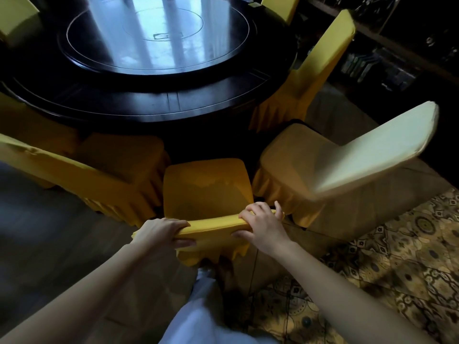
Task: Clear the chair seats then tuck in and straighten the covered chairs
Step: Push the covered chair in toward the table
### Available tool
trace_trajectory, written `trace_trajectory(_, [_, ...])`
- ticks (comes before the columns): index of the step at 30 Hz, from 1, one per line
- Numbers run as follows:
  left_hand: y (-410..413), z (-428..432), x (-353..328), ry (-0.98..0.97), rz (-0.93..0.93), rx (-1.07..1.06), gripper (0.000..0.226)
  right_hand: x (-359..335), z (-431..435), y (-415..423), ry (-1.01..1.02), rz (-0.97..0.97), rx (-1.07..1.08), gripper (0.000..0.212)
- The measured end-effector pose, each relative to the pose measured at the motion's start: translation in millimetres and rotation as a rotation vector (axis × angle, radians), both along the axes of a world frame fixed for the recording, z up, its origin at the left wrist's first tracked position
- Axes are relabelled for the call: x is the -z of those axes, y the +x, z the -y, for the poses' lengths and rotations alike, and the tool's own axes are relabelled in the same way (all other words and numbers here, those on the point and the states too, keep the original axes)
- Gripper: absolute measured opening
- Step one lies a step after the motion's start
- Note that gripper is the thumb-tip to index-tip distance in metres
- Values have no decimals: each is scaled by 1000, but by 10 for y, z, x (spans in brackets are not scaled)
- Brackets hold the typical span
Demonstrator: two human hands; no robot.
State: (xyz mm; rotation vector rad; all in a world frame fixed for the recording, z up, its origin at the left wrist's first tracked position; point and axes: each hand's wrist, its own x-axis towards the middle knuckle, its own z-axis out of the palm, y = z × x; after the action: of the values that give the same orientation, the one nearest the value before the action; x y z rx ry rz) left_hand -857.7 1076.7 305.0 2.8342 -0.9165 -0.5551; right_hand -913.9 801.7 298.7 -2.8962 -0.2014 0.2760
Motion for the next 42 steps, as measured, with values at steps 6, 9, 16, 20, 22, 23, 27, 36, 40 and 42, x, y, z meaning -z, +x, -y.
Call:
trace_trajectory(6, [310, 160, 6, -18, 10, -28, 82, -31, 124, 370, -7, -83, 53, 51])
trace_trajectory(9, [478, 225, 6, -1, 0, -53, 56, -23, 168, 560, -25, -103, 74, 51])
trace_trajectory(16, [859, 200, 35, 46, 38, -75, 57, -1, 162, 939, -21, -88, 40, 48])
trace_trajectory(20, [1085, 239, 78, 45, 63, -91, 57, -4, 207, 1180, -25, -77, 36, 43])
trace_trajectory(22, [1202, 292, 94, 36, 61, -91, 57, -14, 258, 1323, -22, -99, 39, 42])
trace_trajectory(23, [1260, 324, 96, 28, 60, -95, 55, -19, 286, 1400, -19, -109, 40, 42])
trace_trajectory(27, [1497, 442, 70, -1, 77, -111, 52, -45, 393, 1704, -13, -139, 41, 42])
trace_trajectory(36, [2014, 434, 67, -25, 54, -110, 50, -3, 403, 2230, -24, -129, 32, 43])
trace_trajectory(40, [2251, 412, 77, -21, 53, -122, 53, 3, 377, 2461, -23, -123, 35, 43])
trace_trajectory(42, [2359, 425, 76, -34, 61, -119, 53, 0, 388, 2584, -21, -130, 37, 43])
